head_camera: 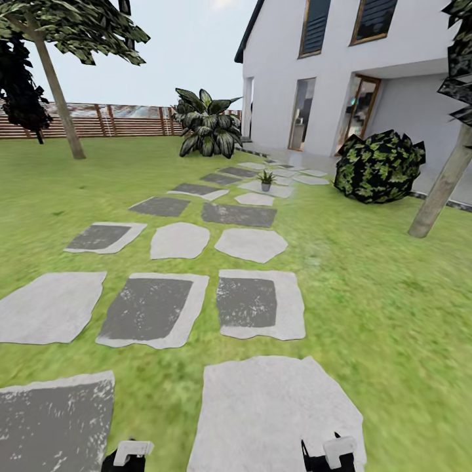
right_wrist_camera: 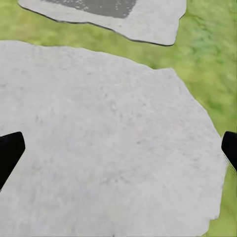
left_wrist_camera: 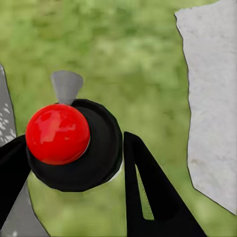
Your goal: Pick up the pesticide atomizer in the garden and spray insectifuge to fully cover both potted plants in the garden.
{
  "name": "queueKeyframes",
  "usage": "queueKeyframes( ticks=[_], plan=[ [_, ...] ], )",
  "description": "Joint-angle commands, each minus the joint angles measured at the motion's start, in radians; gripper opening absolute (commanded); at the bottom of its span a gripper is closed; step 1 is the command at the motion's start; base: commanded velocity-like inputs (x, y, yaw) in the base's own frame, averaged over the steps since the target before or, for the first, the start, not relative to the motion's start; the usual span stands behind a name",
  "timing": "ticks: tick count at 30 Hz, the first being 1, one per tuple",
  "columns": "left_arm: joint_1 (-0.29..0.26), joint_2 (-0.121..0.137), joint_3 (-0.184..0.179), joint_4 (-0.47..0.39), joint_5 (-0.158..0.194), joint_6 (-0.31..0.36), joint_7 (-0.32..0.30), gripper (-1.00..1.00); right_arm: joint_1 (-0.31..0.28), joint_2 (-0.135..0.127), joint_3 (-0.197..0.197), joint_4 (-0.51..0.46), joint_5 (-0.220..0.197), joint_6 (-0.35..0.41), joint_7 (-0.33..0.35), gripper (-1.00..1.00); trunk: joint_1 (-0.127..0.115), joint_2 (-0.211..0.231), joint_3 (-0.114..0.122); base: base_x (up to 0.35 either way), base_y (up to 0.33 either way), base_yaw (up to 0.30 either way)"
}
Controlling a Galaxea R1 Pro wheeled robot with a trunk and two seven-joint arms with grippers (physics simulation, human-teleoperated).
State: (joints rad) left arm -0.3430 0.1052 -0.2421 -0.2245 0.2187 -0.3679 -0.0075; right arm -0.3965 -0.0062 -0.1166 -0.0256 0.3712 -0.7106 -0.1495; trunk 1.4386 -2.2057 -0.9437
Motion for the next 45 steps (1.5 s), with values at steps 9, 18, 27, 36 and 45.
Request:
queueKeyframes(
  ticks=[9,18,27,36,45],
  plan=[
    [-0.001,0.001,-0.008,0.001,0.011,-0.003,-0.001,-1.0,0.0,0.0,-0.007,0.001,0.011,-0.003,-0.004,1.0,0.0,0.0,-0.001,0.339,0.0,0.0],
    [0.0,0.001,-0.008,0.001,0.01,-0.003,-0.001,-1.0,-0.001,0.0,-0.007,0.001,0.011,-0.003,-0.004,1.0,0.0,0.0,-0.001,0.339,0.0,0.0],
    [-0.001,0.002,-0.008,0.001,0.009,-0.003,0.0,-1.0,-0.001,0.0,-0.007,0.001,0.011,-0.003,-0.004,1.0,0.0,0.0,-0.001,0.339,0.0,0.0],
    [-0.001,0.002,-0.008,0.001,0.008,-0.002,0.0,-1.0,0.0,0.0,-0.008,0.001,0.011,-0.003,-0.004,1.0,0.0,0.0,-0.001,0.339,0.0,0.0],
    [-0.001,0.001,-0.008,0.001,0.008,-0.002,0.0,-1.0,-0.001,0.0,-0.008,0.001,0.011,-0.003,-0.004,1.0,0.0,0.0,-0.001,0.339,0.0,0.0]
  ],
)
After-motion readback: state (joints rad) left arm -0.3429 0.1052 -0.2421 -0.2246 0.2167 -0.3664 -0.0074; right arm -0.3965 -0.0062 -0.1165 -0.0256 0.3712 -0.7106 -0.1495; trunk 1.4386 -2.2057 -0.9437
